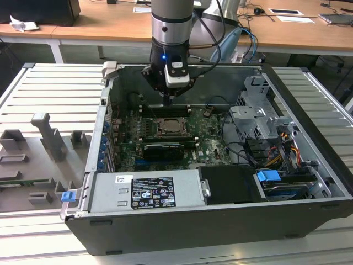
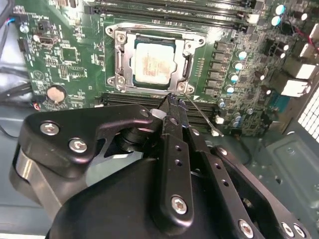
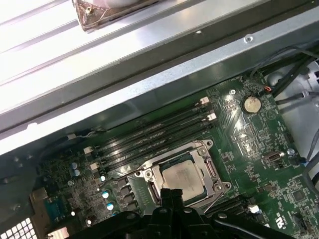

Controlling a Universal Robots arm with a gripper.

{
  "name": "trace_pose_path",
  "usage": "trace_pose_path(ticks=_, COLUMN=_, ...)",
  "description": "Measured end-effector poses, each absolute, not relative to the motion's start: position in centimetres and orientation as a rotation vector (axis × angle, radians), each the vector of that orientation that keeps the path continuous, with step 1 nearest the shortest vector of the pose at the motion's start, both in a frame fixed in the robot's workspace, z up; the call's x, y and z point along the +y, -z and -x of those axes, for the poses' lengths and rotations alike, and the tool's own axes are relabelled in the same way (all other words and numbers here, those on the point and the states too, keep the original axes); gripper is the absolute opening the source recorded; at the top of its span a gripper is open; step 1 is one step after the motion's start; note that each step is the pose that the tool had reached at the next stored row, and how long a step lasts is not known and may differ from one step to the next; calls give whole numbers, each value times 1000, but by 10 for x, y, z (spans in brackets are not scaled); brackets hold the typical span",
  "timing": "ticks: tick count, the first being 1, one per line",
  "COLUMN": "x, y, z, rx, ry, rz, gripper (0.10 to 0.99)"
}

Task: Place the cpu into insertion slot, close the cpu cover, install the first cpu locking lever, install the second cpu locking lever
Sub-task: 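Install the first cpu locking lever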

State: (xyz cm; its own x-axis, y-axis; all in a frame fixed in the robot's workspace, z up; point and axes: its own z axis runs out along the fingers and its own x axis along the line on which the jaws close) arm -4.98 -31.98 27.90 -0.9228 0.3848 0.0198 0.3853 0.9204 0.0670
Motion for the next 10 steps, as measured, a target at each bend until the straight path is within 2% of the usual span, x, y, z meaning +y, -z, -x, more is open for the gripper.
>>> trace_pose_path(ticks=10, x=-320, y=-278, z=50, rx=-3108, ry=108, rz=356, gripper=106)
